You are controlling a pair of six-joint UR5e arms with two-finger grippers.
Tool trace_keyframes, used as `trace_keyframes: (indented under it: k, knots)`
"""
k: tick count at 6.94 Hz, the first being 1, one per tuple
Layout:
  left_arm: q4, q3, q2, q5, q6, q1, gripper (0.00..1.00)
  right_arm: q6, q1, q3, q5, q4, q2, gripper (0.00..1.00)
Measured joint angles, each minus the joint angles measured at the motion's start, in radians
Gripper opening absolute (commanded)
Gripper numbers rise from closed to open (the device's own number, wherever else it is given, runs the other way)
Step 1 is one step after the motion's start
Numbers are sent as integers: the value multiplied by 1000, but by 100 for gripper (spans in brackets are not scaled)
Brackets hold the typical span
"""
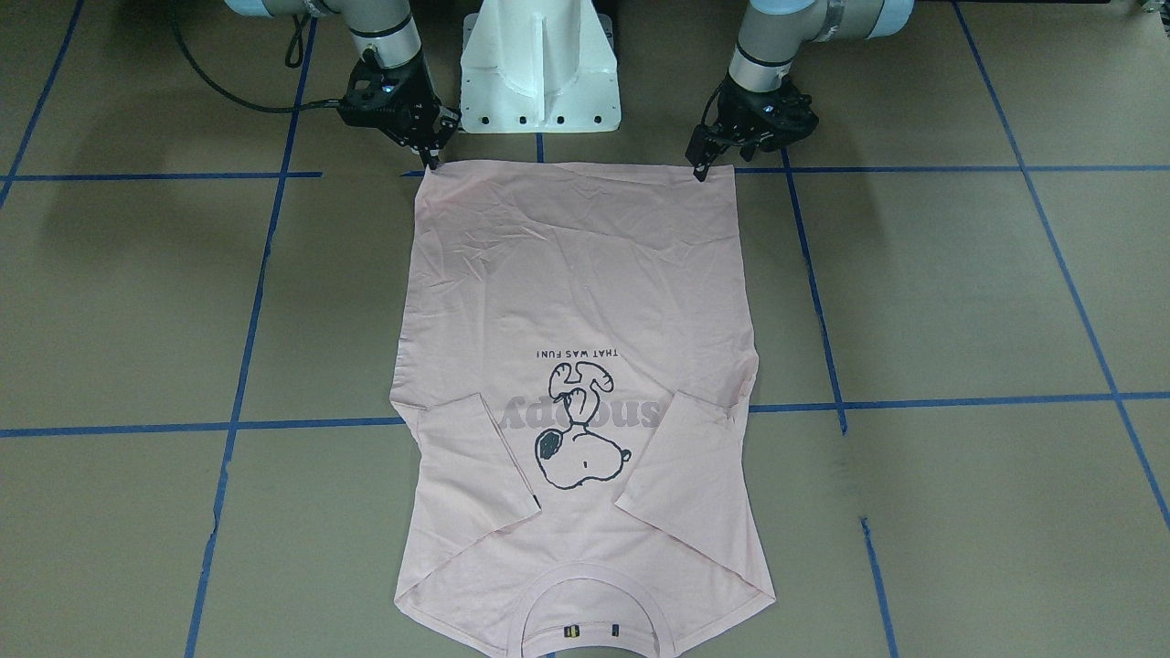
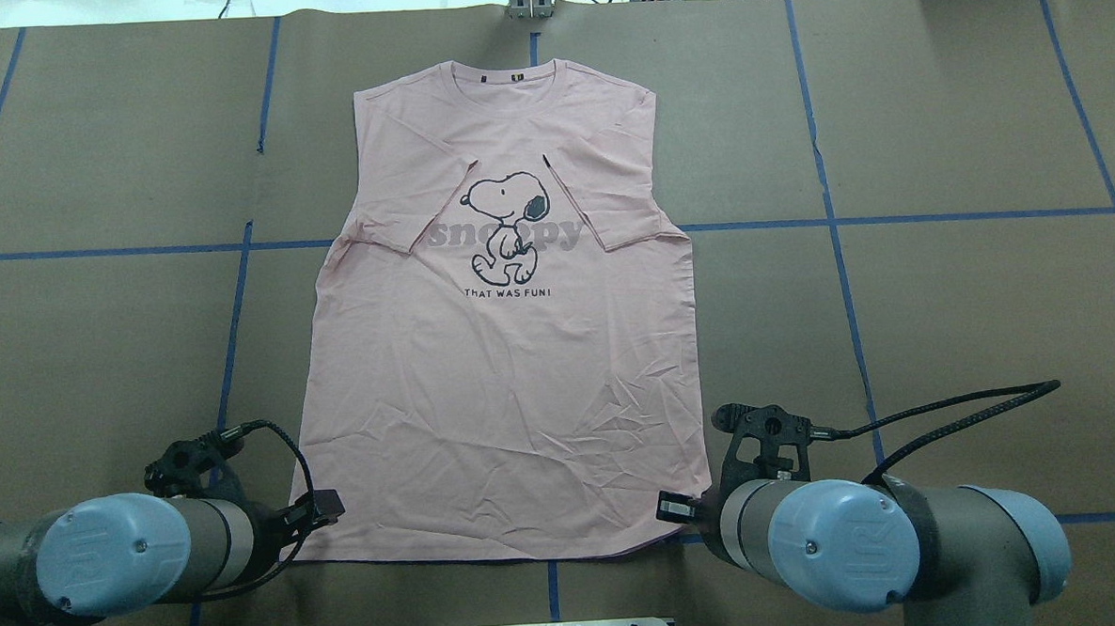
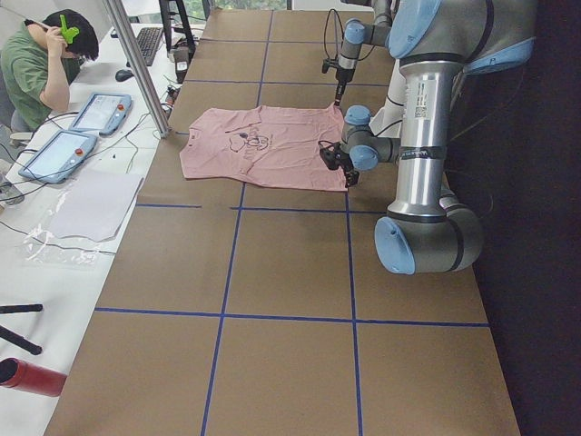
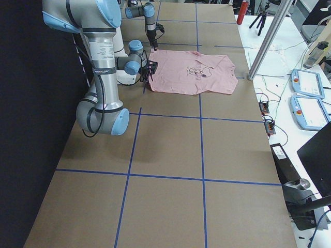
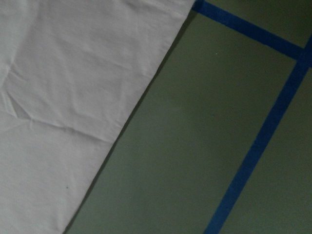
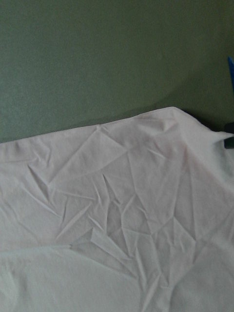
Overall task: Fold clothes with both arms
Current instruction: 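Grasp the hem corners nearest the robot with both grippers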
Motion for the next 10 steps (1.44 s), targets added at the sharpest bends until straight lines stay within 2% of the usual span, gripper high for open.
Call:
trace_keyframes:
  k: [5, 6, 7, 8, 10]
  knots:
    - [32, 17, -6, 21, -4, 2, 90, 0, 3, -1, 0, 0, -1, 0]
    - [32, 18, -6, 21, -4, 4, 78, 0, 3, -1, 0, 0, -1, 0]
    - [32, 20, -5, 21, -5, 4, 59, 0, 3, -1, 0, 0, -1, 0]
    - [32, 20, -5, 21, -8, 5, 34, 0, 3, -1, 0, 0, -1, 0]
    - [32, 20, -5, 21, -12, 6, 3, 0, 4, -2, 0, 0, -1, 0]
